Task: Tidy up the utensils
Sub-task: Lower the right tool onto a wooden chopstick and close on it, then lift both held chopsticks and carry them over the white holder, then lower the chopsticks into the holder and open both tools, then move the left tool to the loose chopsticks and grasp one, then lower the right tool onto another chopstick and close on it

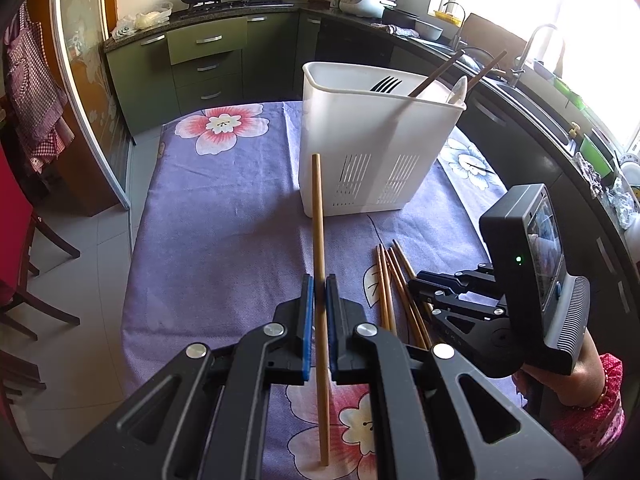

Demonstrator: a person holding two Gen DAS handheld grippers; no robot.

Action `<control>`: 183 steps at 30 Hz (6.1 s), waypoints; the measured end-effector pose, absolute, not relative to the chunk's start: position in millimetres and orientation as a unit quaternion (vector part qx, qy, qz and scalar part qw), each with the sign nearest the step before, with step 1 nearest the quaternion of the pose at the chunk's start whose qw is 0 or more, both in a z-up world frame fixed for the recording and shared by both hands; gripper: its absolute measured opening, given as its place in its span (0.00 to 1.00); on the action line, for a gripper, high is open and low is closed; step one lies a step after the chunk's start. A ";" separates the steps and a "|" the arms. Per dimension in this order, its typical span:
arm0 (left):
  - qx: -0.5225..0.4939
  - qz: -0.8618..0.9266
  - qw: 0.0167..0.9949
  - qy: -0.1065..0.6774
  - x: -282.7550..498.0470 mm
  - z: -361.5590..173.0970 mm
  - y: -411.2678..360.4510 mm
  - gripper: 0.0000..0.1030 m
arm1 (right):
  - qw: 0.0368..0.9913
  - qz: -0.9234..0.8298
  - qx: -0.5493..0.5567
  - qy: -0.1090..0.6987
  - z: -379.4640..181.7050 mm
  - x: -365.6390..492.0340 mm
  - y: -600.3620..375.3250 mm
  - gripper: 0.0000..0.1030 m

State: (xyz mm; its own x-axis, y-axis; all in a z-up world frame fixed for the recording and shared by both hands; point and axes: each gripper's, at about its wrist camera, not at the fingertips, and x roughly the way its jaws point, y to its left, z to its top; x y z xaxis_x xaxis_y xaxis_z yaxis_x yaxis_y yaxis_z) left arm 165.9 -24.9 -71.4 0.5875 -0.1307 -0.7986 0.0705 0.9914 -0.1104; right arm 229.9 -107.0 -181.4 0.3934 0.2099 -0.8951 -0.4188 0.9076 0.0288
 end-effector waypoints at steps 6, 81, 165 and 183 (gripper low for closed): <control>-0.031 -0.057 0.891 0.450 165.1 -69.6 -24.1 0.06 | 0.840 0.195 -0.073 0.502 -166.1 226.8 -126.3 0.07; -0.010 -0.059 0.960 0.273 240.3 131.6 -36.5 0.06 | 0.955 0.203 0.054 0.207 138.2 287.5 -177.4 0.07; 0.007 -0.067 0.817 0.573 216.3 -159.9 -73.3 0.06 | 0.877 0.204 0.082 0.428 -141.3 151.5 -221.7 0.36; -0.026 -0.097 0.836 0.539 190.8 -140.5 -36.6 0.06 | 0.868 0.179 -0.037 0.461 -178.5 190.8 -135.5 0.36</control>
